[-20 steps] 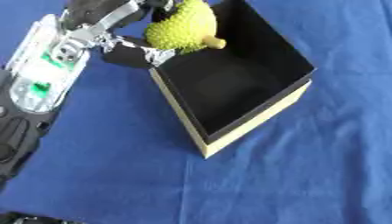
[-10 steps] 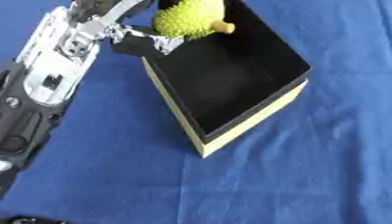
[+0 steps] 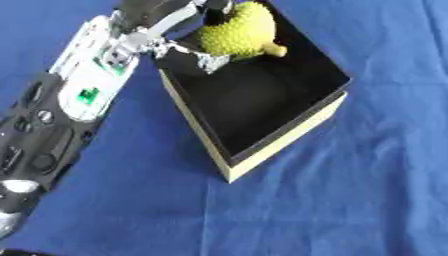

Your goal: Pick up objects on the table and place them in the box.

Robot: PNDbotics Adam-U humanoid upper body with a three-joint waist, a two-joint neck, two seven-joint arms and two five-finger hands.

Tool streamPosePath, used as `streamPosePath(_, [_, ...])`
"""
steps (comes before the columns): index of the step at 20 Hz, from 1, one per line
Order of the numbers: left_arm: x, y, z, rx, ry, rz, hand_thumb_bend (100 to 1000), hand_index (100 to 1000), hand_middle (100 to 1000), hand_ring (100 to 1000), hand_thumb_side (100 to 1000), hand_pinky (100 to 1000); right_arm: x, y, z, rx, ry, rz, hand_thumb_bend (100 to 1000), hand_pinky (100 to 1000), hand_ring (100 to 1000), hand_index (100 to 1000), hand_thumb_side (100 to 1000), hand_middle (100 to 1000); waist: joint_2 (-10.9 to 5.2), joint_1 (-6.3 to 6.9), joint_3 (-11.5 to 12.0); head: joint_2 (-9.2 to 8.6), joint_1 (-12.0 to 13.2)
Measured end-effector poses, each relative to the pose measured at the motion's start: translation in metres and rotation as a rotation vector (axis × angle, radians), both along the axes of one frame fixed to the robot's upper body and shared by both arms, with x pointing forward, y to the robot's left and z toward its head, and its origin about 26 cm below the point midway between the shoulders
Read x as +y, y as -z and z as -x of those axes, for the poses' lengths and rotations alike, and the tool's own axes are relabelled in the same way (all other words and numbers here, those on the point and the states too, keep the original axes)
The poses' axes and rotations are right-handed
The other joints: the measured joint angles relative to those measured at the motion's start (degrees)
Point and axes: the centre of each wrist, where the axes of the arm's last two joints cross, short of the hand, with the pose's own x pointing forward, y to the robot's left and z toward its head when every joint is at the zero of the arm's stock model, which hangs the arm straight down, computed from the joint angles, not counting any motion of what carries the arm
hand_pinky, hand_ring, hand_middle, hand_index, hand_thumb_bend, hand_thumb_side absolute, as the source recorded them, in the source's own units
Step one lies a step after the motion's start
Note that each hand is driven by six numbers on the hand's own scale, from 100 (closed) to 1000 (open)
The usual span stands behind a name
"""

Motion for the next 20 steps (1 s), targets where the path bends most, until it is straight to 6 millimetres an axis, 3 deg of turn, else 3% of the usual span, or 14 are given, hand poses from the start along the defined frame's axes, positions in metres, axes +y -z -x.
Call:
streamPosePath(4, [-0.001,0.007,-0.003,0.019,-0.001,-0.072,216,503,460,456,100,429,0.000,0.000,0.000,0.002,-0.001,-0.002,100,821,790,841,260,611,0.00,0.00,-0.01,0.00,-0.26])
streamPosePath(6, [-0.001,0.010,-0.004,0.021,-0.010,-0.112,284,612,527,523,100,520,0.001,0.000,0.000,0.001,-0.002,-0.002,100,821,791,842,264,611,0.00,0.00,-0.01,0.00,-0.50])
streamPosePath(7, [0.000,0.010,-0.004,0.020,-0.014,-0.132,350,739,628,608,144,611,0.000,0.000,0.000,0.001,-0.002,-0.002,100,821,791,842,268,611,0.00,0.00,0.00,0.00,-0.64])
streamPosePath(8, [0.000,0.010,-0.004,0.017,-0.017,-0.152,435,847,731,700,270,693,0.000,0.001,0.000,0.002,-0.001,-0.002,100,821,792,842,273,611,0.00,0.00,0.00,0.00,-0.76])
streamPosePath(10, [0.001,0.012,-0.004,0.017,-0.019,-0.185,492,907,782,754,352,741,-0.001,0.002,0.000,0.005,0.002,-0.005,100,821,792,842,274,611,0.00,0.00,0.06,0.00,-0.87])
streamPosePath(11, [0.001,0.013,-0.005,0.017,-0.019,-0.195,596,983,848,817,486,791,-0.001,0.002,0.000,0.006,0.003,-0.005,100,821,792,842,276,611,0.00,0.00,0.08,0.00,-0.98])
streamPosePath(16, [0.006,0.008,-0.003,0.009,-0.028,-0.136,600,944,823,802,493,744,-0.002,0.002,0.001,0.005,0.004,-0.007,100,821,792,842,278,611,0.00,0.00,0.37,0.00,-1.27])
streamPosePath(17, [0.007,0.006,-0.002,0.008,-0.028,-0.110,538,934,821,798,520,736,-0.002,0.002,0.001,0.005,0.004,-0.008,100,821,792,842,269,611,0.00,0.00,0.38,0.00,-1.28])
streamPosePath(18, [0.008,0.004,-0.001,0.007,-0.027,-0.084,586,930,817,796,481,732,-0.002,0.002,0.001,0.005,0.004,-0.008,100,821,792,842,275,611,0.00,0.00,0.40,0.00,-1.29])
streamPosePath(20, [0.009,0.002,0.000,0.008,-0.022,-0.028,509,876,789,773,454,692,-0.002,0.002,0.001,0.005,0.004,-0.008,100,821,791,841,264,612,0.00,0.00,0.48,0.00,-1.30])
